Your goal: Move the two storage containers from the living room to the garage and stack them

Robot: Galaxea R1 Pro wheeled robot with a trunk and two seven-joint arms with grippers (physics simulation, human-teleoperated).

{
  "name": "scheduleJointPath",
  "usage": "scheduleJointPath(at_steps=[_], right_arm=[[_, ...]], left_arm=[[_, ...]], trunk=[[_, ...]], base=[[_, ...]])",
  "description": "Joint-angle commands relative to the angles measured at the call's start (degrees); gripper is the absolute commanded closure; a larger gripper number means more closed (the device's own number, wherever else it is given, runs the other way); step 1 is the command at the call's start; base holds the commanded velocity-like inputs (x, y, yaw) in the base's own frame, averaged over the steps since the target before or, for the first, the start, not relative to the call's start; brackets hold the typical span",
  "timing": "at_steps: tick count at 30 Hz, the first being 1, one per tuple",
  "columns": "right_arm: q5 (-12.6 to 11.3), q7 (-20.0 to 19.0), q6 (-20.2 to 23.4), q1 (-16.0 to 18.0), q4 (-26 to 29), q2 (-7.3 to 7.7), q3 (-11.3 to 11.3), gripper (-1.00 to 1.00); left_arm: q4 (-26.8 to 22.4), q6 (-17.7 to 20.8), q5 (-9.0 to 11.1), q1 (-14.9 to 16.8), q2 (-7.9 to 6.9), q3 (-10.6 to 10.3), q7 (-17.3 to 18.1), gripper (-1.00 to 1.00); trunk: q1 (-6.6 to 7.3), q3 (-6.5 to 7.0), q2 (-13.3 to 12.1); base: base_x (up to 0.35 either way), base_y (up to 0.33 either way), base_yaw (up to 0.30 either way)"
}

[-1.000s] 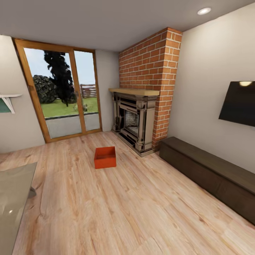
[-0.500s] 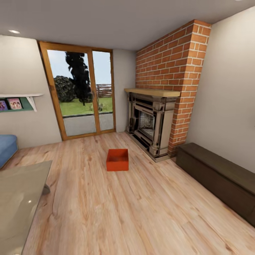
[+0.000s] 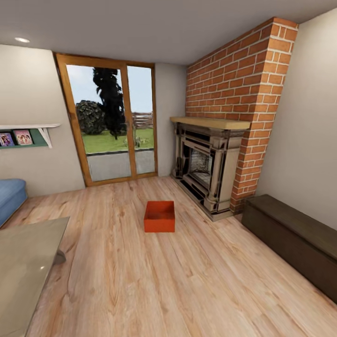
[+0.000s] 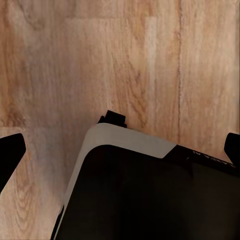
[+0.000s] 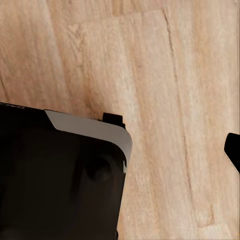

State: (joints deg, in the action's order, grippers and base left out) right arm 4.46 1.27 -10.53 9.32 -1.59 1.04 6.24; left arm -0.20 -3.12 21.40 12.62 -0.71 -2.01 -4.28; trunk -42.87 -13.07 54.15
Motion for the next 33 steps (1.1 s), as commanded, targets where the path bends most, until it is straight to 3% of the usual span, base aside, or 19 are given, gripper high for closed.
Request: scheduleJointPath(at_steps=[1, 13, 26, 33], right_arm=[[0.46, 0.13, -0.28, 0.08, -0.17, 0.01, 0.19, -1.0], [0.55, 0.13, -0.28, 0.08, -0.17, 0.02, 0.18, -1.0], [0.55, 0.13, -0.28, 0.08, -0.17, 0.02, 0.18, -1.0], [0.6, 0.1, -0.25, 0.08, -0.17, 0.02, 0.25, -1.0]], left_arm=[[0.02, -0.14, 0.3, 0.04, 0.01, -0.24, -0.12, -1.0], [0.02, -0.13, 0.3, 0.04, -0.07, -0.2, -0.12, -1.0], [0.02, -0.03, 0.31, 0.04, 0.01, -0.23, -0.12, -1.0], [0.02, 0.46, 0.3, 0.04, -0.08, -0.19, -0.12, -1.0]], trunk=[[-0.04, -0.07, 0.05], [-0.04, -0.07, 0.05], [-0.04, -0.07, 0.05], [-0.04, -0.07, 0.05]], base=[[0.324, 0.0, 0.001], [0.324, 0.001, 0.0], [0.301, 0.197, 0.0], [0.318, 0.038, 0.0]])
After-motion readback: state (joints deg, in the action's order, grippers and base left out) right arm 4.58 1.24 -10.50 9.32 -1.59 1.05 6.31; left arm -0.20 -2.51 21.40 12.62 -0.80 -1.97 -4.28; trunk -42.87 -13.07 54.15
